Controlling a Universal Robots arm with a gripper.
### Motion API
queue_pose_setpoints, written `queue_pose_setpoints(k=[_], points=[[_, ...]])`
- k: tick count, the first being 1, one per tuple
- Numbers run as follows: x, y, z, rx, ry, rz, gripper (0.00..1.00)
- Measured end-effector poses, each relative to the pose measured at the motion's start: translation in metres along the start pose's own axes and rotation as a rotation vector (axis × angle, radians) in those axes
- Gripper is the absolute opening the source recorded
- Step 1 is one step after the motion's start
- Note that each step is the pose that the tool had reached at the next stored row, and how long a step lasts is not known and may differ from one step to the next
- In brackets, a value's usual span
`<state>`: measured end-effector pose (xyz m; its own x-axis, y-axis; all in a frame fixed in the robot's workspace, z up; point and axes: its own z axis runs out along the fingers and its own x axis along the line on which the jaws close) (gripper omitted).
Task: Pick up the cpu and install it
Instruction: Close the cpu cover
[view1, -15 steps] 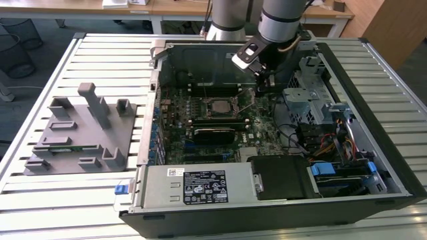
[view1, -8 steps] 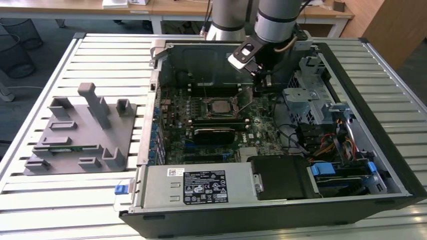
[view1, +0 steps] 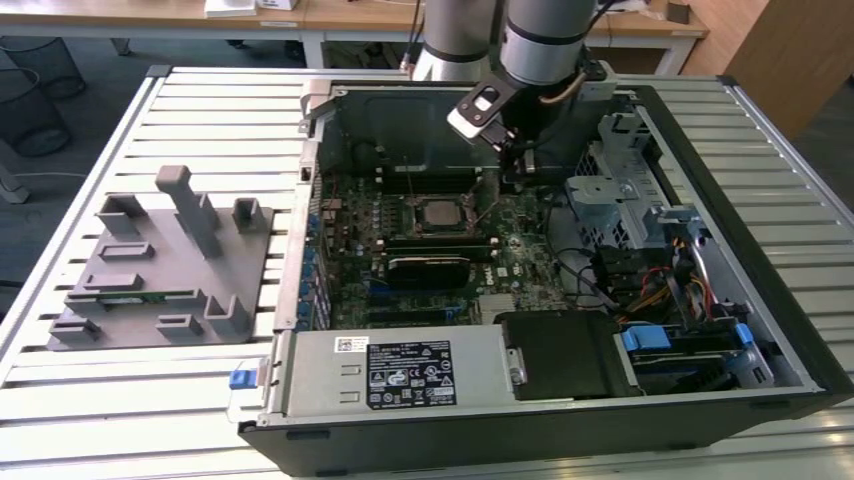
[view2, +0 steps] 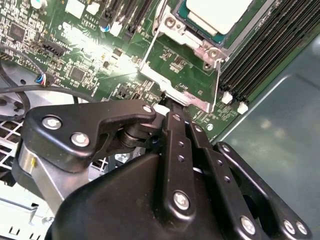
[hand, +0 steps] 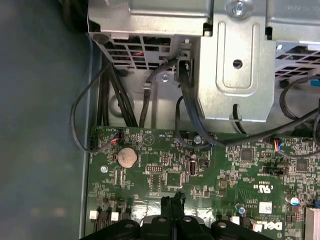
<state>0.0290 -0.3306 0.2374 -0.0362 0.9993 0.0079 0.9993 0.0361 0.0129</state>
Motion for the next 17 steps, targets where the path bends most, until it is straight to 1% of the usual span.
queue_pose_setpoints(k=[17], points=[[0.0022,-0.0208,0.0009,0.0,0.0,0.0,0.11]])
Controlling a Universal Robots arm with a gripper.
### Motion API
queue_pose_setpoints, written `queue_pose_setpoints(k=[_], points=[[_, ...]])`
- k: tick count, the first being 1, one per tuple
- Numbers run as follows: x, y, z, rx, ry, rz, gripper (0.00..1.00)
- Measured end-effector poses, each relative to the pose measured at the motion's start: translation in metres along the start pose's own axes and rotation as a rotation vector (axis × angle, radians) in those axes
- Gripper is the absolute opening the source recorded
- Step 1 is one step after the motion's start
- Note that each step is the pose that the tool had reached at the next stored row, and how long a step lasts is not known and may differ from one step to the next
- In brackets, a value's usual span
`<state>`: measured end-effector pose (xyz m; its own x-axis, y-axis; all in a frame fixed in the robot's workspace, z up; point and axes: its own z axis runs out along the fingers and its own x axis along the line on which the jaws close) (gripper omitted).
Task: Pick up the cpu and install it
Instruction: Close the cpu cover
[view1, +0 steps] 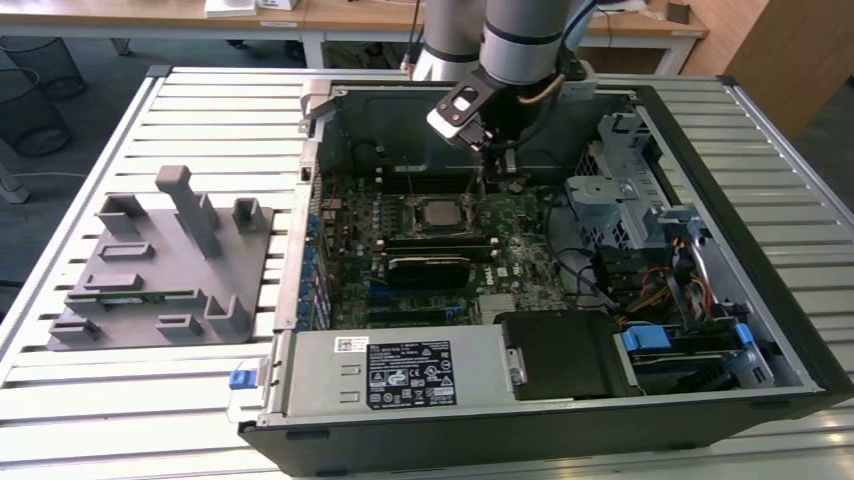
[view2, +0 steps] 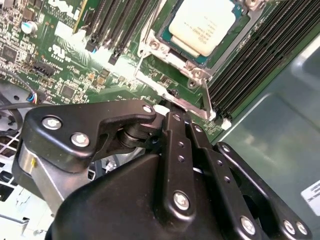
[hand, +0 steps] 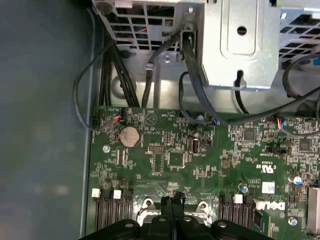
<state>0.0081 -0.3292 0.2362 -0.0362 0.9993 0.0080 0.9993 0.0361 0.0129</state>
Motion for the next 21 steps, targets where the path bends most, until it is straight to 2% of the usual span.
queue_pose_setpoints(k=[4,6,12,21], points=[[0.0005,-0.0048,0.0003,0.0,0.0001,0.0,0.11],[0.0014,-0.0149,0.0008,0.0,0.0,0.0,0.11],[0.0022,-0.0236,0.0013,0.0,0.0001,0.0,0.11],[0.0029,-0.0429,0.005,0.0,-0.0001,0.0,0.11]])
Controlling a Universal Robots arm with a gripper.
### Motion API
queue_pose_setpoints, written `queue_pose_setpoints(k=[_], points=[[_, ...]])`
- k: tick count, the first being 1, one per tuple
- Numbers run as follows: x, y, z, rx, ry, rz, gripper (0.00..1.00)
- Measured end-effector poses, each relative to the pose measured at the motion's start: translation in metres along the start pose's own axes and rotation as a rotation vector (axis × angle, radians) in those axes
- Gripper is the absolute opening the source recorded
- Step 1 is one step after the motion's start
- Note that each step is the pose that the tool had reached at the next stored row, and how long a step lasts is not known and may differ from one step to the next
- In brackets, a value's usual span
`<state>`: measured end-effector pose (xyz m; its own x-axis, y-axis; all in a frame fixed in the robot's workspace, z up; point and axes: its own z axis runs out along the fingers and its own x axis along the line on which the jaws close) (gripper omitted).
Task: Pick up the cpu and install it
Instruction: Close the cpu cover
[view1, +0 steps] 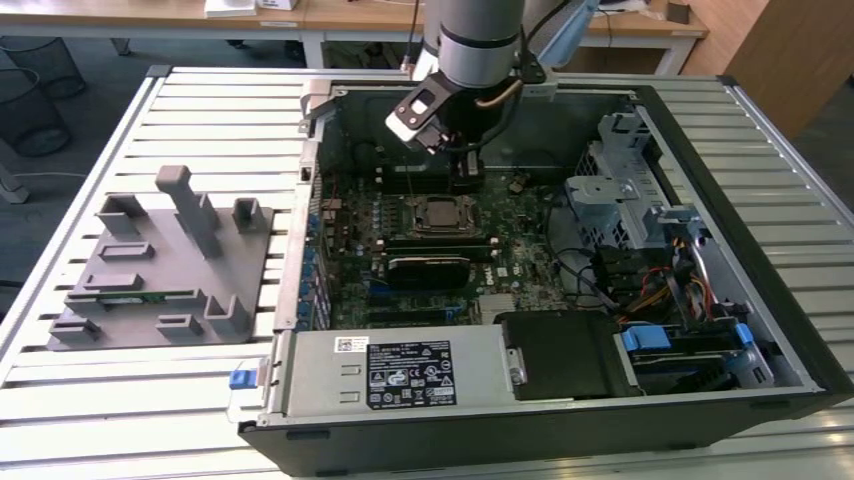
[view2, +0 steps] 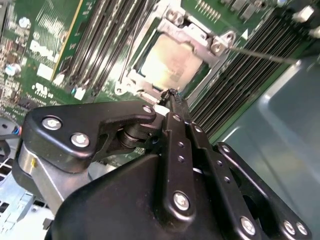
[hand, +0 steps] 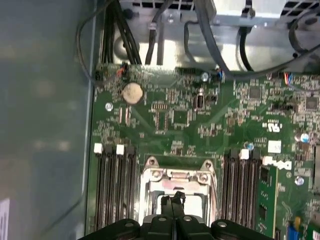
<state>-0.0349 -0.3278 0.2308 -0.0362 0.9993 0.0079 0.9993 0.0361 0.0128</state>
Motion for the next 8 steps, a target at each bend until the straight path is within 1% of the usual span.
queue_pose_setpoints(k=[4,8], points=[[0.0,-0.0079,0.0016,0.0,0.0001,0.0,0.11],[-0.0033,-0.0164,0.003,-0.0001,0.0001,0.0,0.11]])
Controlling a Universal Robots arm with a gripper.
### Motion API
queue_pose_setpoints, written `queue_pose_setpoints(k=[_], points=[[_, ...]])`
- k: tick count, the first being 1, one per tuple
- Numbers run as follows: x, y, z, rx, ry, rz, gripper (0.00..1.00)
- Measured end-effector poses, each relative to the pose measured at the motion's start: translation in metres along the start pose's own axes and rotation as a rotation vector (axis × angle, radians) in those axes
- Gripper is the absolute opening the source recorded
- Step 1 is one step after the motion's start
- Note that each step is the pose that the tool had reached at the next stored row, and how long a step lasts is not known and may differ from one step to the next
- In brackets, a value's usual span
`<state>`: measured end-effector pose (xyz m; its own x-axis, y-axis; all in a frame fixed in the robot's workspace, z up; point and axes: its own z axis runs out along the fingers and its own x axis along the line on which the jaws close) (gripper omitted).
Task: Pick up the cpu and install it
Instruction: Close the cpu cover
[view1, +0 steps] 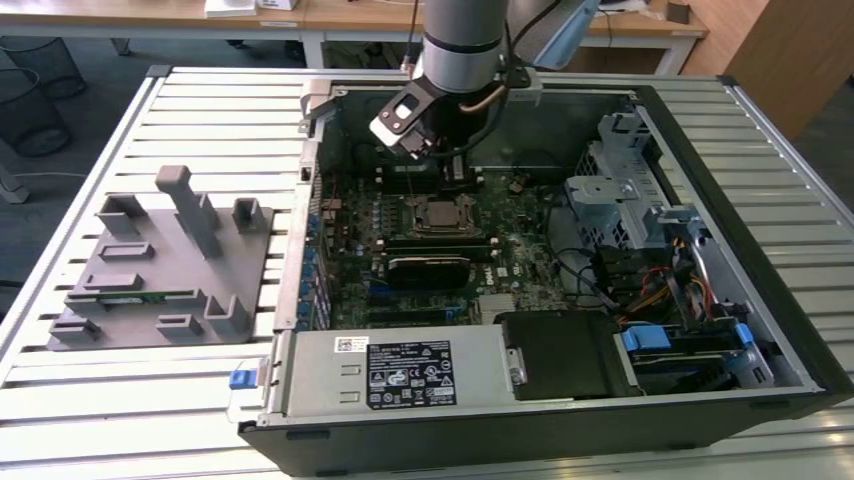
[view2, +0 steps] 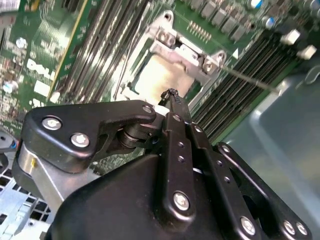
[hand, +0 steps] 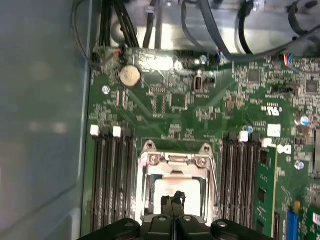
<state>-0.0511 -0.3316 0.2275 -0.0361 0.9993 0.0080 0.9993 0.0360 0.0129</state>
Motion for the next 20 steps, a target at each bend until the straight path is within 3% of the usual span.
queue_pose_setpoints(k=[8,14,20], points=[[-0.0008,-0.0157,0.0048,0.0,0.0001,0.0,0.11],[-0.0007,-0.0183,0.0063,-0.0002,0.0001,0.0,0.11],[-0.0005,-0.0262,0.0116,0.0,0.0,0.0,0.11]])
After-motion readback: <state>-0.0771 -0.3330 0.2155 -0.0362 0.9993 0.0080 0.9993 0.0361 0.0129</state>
